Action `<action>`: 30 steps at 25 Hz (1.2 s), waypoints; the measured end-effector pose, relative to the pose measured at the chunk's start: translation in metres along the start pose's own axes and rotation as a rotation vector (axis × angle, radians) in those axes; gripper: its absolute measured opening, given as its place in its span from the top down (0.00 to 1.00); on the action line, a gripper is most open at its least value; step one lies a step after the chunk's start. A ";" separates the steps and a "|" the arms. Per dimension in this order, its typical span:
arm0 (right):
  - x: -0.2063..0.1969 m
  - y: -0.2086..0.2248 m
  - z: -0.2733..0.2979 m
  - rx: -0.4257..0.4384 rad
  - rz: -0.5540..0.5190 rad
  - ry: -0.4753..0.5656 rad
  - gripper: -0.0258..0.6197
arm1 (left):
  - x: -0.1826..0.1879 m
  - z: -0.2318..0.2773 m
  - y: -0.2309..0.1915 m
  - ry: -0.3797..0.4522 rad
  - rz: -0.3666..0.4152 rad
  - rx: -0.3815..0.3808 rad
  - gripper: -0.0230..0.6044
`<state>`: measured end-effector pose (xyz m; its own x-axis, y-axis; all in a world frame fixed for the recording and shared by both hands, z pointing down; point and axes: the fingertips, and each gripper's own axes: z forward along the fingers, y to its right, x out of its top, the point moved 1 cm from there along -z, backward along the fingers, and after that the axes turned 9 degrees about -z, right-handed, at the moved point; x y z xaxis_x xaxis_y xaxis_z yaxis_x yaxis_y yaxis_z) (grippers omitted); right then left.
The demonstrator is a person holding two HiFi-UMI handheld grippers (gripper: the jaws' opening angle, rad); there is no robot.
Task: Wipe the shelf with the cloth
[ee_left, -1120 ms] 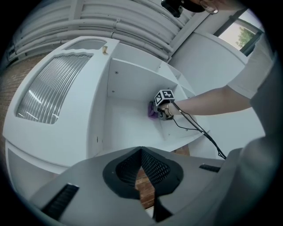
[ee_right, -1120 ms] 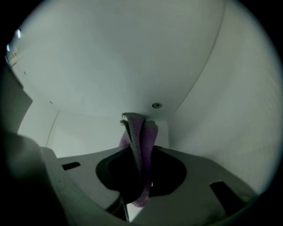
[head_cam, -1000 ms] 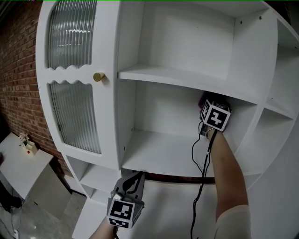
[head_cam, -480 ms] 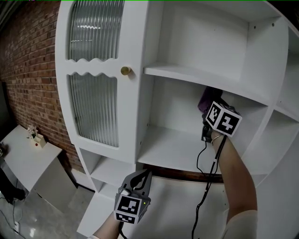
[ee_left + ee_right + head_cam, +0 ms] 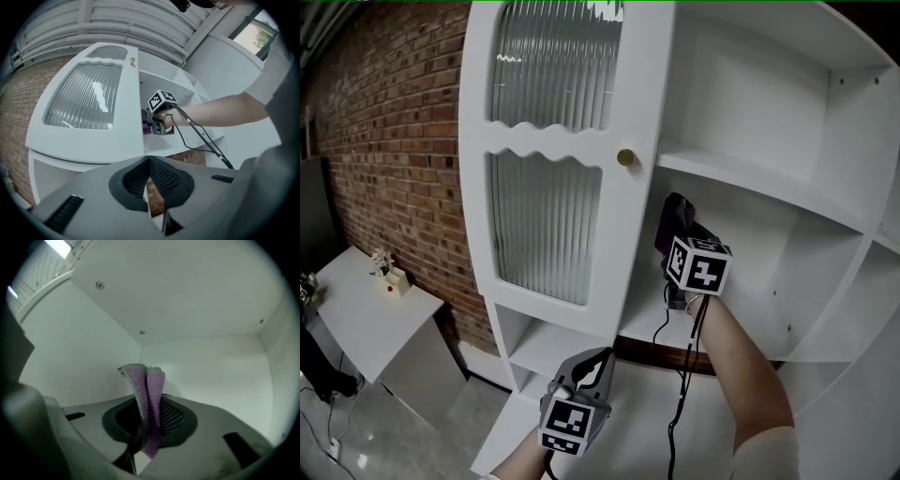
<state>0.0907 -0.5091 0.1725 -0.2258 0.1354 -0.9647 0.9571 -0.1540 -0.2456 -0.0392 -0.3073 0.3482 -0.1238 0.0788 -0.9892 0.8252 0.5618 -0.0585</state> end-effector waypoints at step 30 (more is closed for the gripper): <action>-0.038 0.094 0.006 -0.200 -0.075 -0.044 0.84 | -0.013 0.009 -0.004 -0.028 -0.001 -0.013 0.94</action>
<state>0.1880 -0.5344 0.1852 -0.3014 0.0959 -0.9487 0.9533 0.0523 -0.2975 -0.0357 -0.3175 0.3604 -0.1092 0.0550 -0.9925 0.8179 0.5724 -0.0582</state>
